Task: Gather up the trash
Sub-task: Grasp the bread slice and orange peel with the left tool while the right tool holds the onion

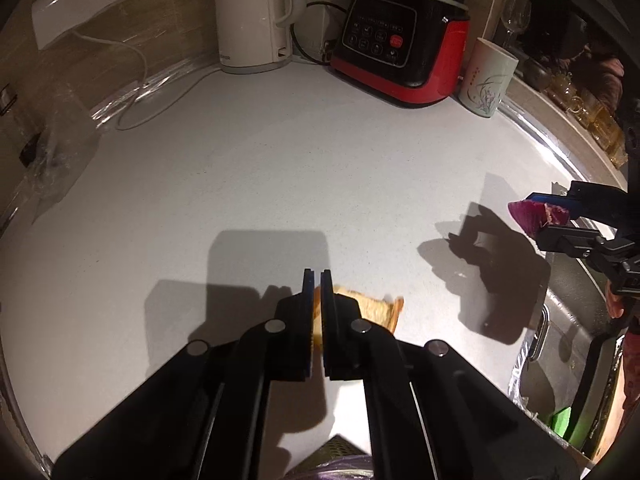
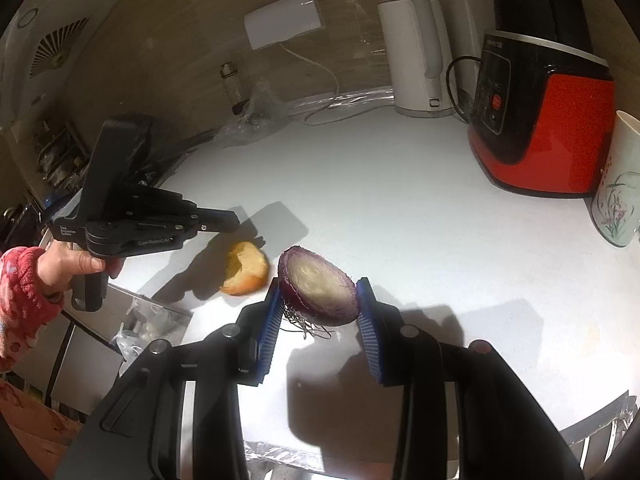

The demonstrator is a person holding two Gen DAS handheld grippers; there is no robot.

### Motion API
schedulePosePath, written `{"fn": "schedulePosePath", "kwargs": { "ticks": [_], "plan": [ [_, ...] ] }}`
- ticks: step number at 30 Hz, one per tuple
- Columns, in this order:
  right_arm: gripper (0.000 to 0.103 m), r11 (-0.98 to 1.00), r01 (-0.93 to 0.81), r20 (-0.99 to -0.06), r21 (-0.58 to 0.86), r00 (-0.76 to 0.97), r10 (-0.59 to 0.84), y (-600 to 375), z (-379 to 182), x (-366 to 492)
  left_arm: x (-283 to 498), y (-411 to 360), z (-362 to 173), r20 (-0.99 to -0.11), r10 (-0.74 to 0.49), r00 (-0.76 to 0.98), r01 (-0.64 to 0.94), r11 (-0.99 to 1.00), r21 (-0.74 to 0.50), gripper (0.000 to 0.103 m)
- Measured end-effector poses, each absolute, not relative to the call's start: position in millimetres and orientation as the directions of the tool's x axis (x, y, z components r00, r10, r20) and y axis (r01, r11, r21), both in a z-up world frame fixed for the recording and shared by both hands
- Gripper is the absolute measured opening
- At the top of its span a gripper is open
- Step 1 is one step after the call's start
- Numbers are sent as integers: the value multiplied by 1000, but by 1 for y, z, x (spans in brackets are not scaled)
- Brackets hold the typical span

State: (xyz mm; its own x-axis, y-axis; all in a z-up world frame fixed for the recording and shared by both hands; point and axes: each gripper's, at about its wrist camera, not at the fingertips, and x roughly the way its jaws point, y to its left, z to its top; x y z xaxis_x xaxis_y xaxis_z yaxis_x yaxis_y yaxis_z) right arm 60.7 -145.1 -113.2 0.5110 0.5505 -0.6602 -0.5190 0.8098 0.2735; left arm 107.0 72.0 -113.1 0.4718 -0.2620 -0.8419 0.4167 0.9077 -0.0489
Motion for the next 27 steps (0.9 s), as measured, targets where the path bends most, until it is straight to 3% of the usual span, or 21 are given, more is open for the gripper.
{"fn": "schedulePosePath", "kwargs": {
  "ticks": [8, 9, 10, 12, 16, 25, 26, 27],
  "plan": [
    [37, 796, -533, -661, 288, 491, 568, -118, -109, 28, 74, 89, -113, -866, -247, 436, 424, 905, -44, 6],
    [37, 795, -533, -659, 292, 490, 570, -117, -109, 25, 75, 86, -118, -871, -247, 425, 423, 905, -50, 13],
    [37, 794, -533, -658, 293, 490, 572, -116, -108, 21, 76, 83, -123, -879, -239, 413, 419, 907, -50, 36],
    [37, 794, -532, -657, 294, 491, 572, -117, -107, 17, 79, 73, -131, -881, -233, 413, 414, 909, -46, 67],
    [37, 799, -525, -660, 293, 494, 566, -123, -105, 10, 81, 52, -139, -880, -248, 405, 448, 893, -46, 76],
    [37, 803, -526, -659, 281, 502, 560, -140, -103, 9, 103, 28, -164, -898, -197, 393, 430, 903, -9, 77],
    [37, 802, -526, -658, 282, 502, 561, -141, -103, 9, 104, 28, -164, -897, -203, 393, 432, 902, -15, 73],
    [37, 802, -527, -657, 283, 502, 562, -142, -103, 9, 105, 28, -164, -898, -204, 389, 432, 902, -18, 60]
  ]
}}
